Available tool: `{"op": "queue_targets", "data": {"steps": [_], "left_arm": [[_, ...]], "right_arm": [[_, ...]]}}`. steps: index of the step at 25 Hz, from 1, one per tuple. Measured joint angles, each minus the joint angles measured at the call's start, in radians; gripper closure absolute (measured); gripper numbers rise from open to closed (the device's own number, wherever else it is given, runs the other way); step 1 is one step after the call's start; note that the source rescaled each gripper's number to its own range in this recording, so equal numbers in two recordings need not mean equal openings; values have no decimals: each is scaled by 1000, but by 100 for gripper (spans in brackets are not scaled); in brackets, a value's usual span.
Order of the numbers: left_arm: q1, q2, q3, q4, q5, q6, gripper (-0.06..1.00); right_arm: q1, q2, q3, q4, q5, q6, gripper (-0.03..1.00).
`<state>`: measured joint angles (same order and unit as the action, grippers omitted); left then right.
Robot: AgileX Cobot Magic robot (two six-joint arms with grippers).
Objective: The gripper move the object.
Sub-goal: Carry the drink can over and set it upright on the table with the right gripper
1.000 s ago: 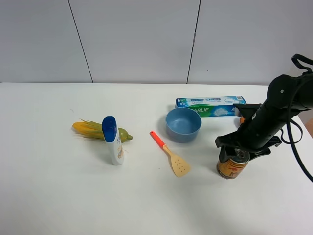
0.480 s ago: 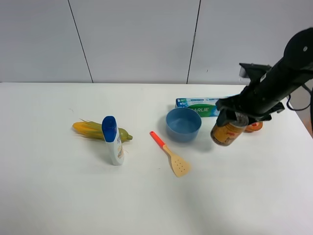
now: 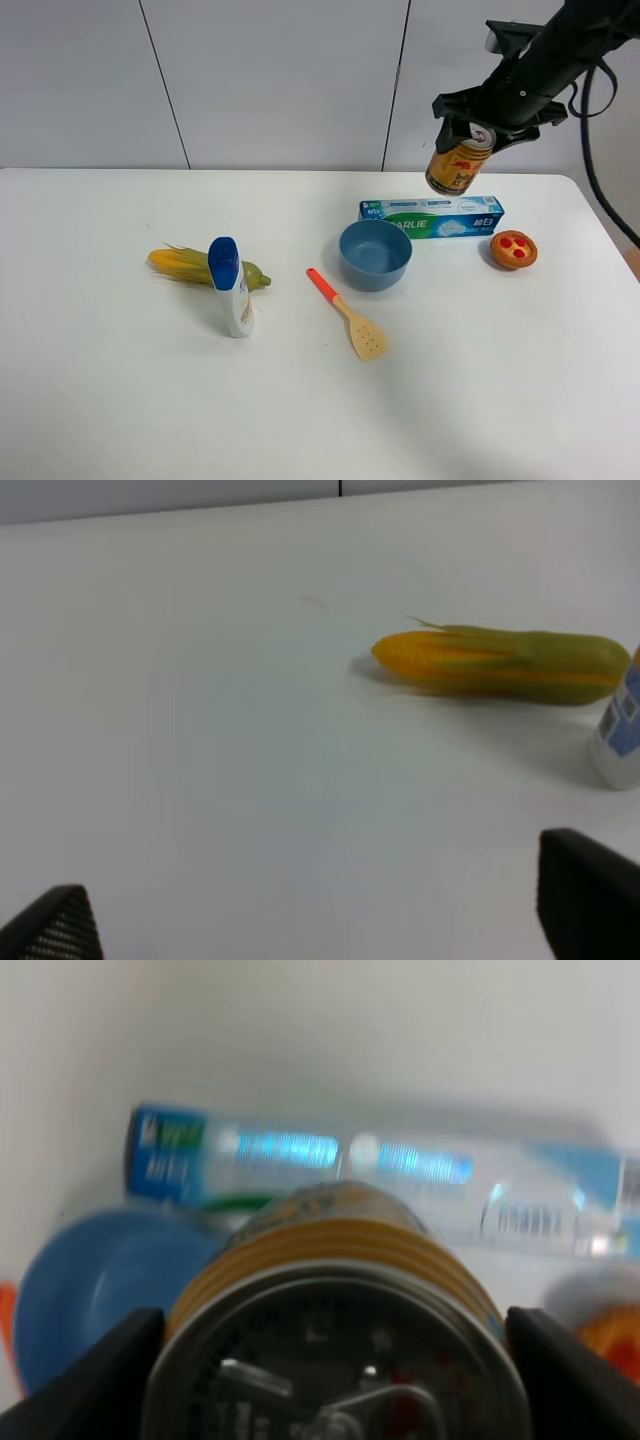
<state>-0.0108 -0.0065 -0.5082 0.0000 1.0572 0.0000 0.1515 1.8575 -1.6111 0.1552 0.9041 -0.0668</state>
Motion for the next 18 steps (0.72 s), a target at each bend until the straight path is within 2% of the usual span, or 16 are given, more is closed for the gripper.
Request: {"op": "queue_targets", "data": {"steps": [10, 18], "left_arm": [[0, 0, 0, 0, 0, 0, -6], [0, 0, 0, 0, 0, 0, -6]], "right_arm": [[-29, 350, -338, 12, 18, 2, 96], [-42, 454, -382, 11, 19, -8, 96]]}}
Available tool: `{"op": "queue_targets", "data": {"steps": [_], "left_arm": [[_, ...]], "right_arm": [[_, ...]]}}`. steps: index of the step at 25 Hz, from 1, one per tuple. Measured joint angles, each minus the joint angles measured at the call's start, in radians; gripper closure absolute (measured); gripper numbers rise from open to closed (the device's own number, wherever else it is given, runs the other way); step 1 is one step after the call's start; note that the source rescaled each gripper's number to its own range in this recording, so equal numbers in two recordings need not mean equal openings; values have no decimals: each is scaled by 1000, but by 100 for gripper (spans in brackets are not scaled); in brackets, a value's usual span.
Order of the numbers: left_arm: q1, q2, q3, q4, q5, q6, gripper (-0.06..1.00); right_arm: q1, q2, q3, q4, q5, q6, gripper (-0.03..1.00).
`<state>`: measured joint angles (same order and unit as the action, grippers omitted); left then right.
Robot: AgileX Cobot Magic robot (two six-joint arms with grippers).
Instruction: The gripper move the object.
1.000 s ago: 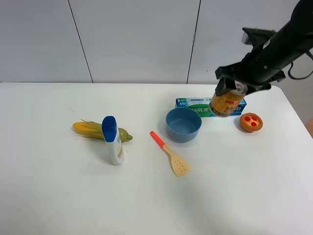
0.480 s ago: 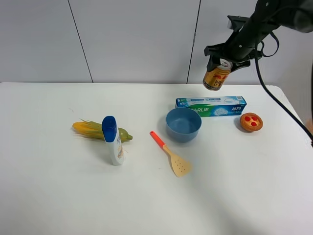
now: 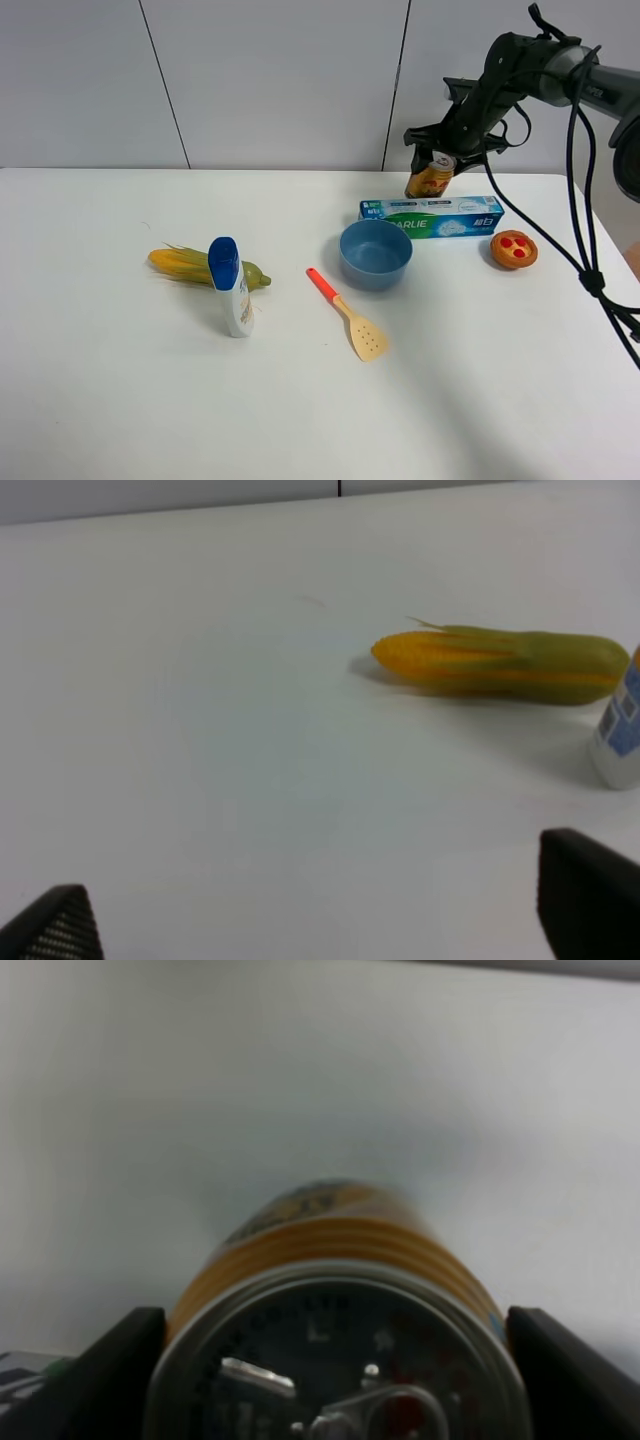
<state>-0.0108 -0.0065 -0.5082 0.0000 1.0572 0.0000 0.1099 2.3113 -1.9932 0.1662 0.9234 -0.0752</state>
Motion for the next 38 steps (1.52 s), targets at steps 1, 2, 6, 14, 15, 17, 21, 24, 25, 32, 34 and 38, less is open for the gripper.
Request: {"op": "queue_targets", "data": {"steps": [1, 2, 6, 14, 15, 17, 21, 24, 25, 32, 34, 38], "left_arm": [[0, 0, 0, 0, 0, 0, -6], [0, 0, 0, 0, 0, 0, -6], [0, 0, 0, 0, 0, 0, -6], [0, 0, 0, 0, 0, 0, -6], [0, 0, 0, 0, 0, 0, -6], [0, 0, 0, 0, 0, 0, -6], [0, 0, 0, 0, 0, 0, -6], [0, 0, 0, 0, 0, 0, -6], [0, 0, 0, 0, 0, 0, -6], [0, 0, 0, 0, 0, 0, -6], [0, 0, 0, 0, 0, 0, -6], [0, 0, 0, 0, 0, 0, -6]], "right_arm": [[-1, 0, 0, -4, -1, -11, 96], [-3, 0, 0, -7, -3, -29, 97], [-3, 5, -4, -9, -12, -51, 77], [-3, 5, -11, 1, -48, 9, 25], [-3, 5, -11, 1, -48, 10, 18], [2, -6, -11, 1, -48, 11, 6], [29, -89, -11, -23, -51, 27, -1], [55, -198, -11, -35, -61, 42, -2], [62, -241, -11, -42, -62, 44, -2], [75, -557, -12, -154, -17, 87, -3], [68, -654, -12, -207, 22, 109, -3], [34, -844, -12, -312, 134, 126, -3]]}}
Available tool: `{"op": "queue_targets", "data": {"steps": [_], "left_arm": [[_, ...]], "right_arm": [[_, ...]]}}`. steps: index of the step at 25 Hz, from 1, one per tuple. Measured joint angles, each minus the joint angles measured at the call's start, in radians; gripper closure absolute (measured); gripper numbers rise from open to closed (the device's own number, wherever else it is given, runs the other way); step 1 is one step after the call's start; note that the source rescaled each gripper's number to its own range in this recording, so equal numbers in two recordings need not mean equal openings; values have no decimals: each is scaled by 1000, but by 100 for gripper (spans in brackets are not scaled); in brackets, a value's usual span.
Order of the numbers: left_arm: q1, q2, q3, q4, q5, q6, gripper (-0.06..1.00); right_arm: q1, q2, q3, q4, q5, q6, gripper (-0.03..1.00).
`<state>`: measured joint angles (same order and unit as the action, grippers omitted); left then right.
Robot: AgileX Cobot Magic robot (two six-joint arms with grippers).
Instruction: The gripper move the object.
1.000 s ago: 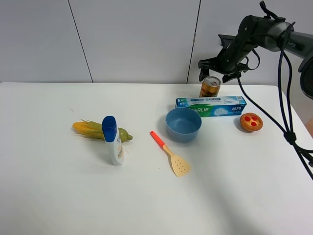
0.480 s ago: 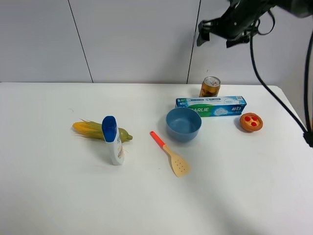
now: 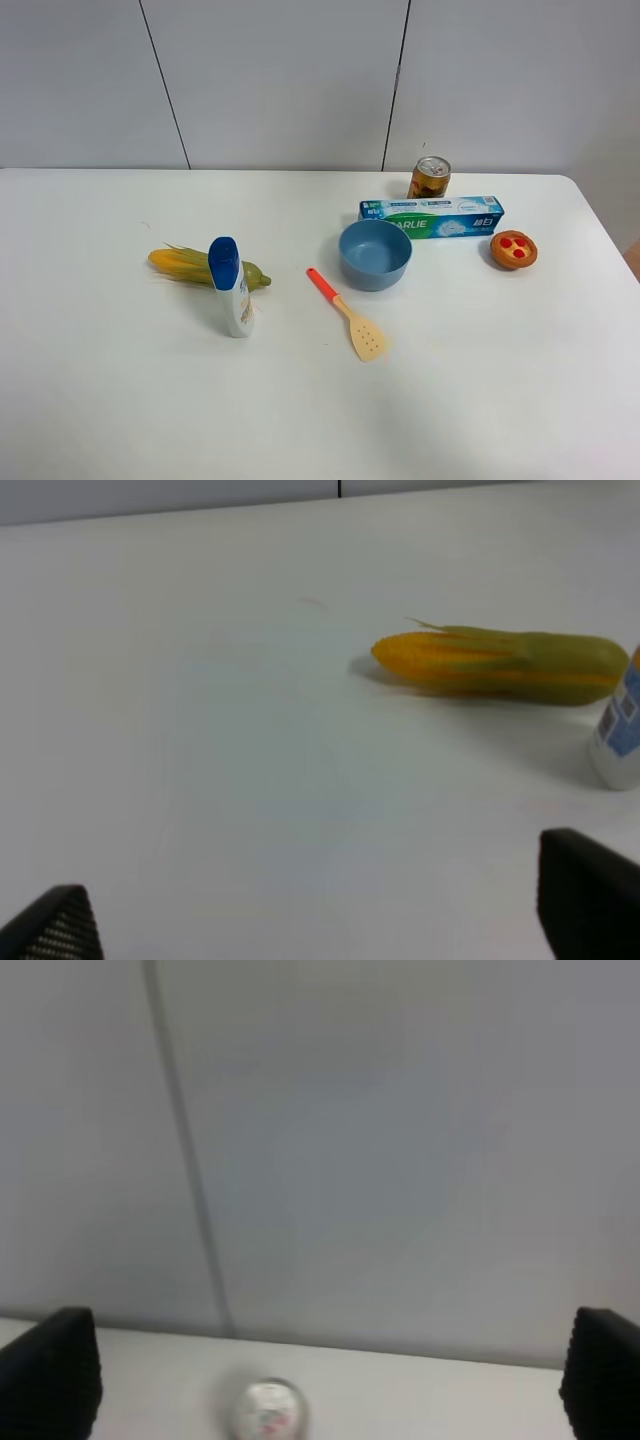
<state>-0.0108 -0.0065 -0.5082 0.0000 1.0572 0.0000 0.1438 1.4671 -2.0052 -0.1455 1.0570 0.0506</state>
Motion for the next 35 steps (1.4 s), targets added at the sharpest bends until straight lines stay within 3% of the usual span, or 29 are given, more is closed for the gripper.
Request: {"op": "queue_targets", "data": {"steps": [5, 8, 12, 21, 27, 35], "left_arm": [[0, 0, 0, 0, 0, 0, -6], [0, 0, 0, 0, 0, 0, -6], [0, 0, 0, 0, 0, 0, -6], [0, 0, 0, 0, 0, 0, -6], [0, 0, 0, 0, 0, 0, -6], [0, 0, 0, 0, 0, 0, -6]], "right_arm": [[-71, -215, 16, -32, 127, 3, -3], [-142, -375, 128, -32, 140, 2, -3], [-217, -656, 424, -35, 148, -14, -3], [-223, -1276, 1165, 94, 166, -17, -3], [-223, -1375, 1459, 196, 112, -13, -3], [-223, -1376, 1511, 196, 17, -51, -3]]}}
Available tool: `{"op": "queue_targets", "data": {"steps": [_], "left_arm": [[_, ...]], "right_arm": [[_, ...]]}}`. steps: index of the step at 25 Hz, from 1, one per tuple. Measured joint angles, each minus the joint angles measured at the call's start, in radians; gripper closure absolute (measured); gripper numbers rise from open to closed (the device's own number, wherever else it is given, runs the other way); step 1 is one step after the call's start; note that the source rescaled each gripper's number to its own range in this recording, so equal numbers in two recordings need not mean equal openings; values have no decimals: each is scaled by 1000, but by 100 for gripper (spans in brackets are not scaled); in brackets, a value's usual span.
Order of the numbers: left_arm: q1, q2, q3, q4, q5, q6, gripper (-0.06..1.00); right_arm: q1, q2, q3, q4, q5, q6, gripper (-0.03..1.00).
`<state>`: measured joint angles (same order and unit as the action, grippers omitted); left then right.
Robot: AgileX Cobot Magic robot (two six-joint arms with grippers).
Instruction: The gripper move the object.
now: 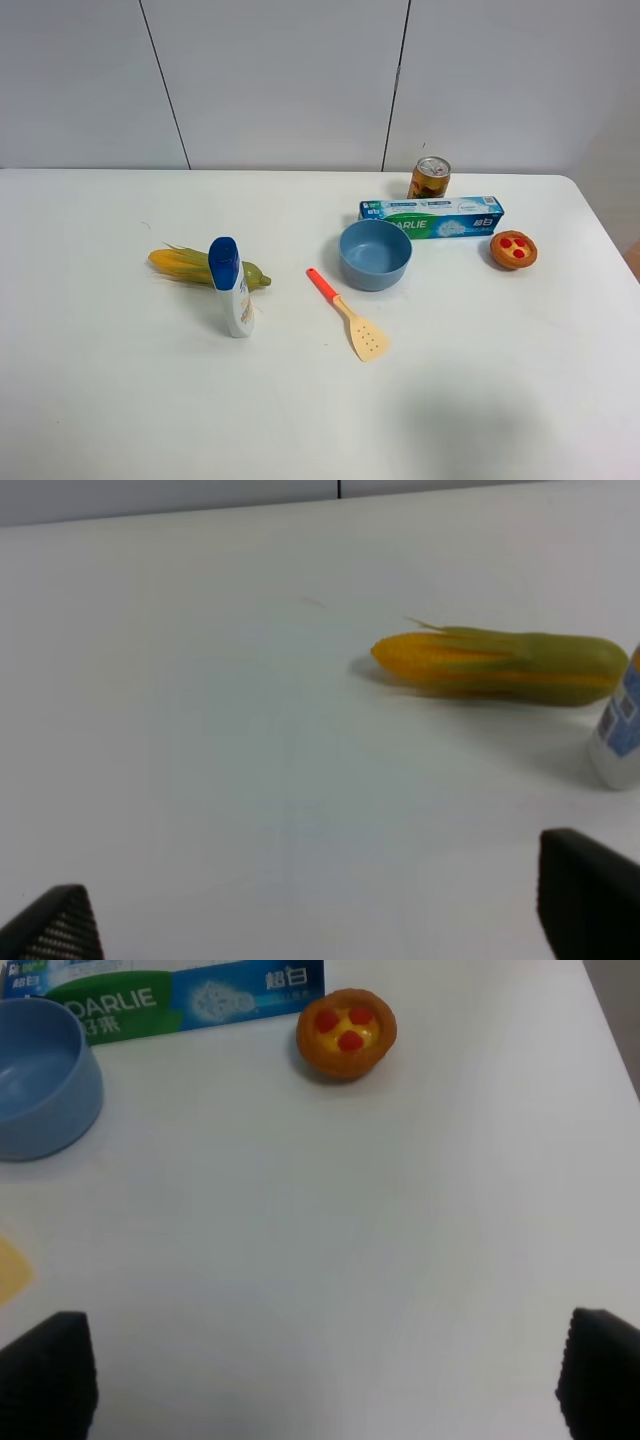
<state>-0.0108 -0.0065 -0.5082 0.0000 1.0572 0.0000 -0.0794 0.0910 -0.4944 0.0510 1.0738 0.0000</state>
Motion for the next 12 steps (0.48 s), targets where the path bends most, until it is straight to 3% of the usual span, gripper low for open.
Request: {"op": "queue_targets", "data": {"steps": [12], "left_arm": [[0, 0, 0, 0, 0, 0, -6]], "right_arm": [[6, 0, 0, -28, -12, 12, -3]]}}
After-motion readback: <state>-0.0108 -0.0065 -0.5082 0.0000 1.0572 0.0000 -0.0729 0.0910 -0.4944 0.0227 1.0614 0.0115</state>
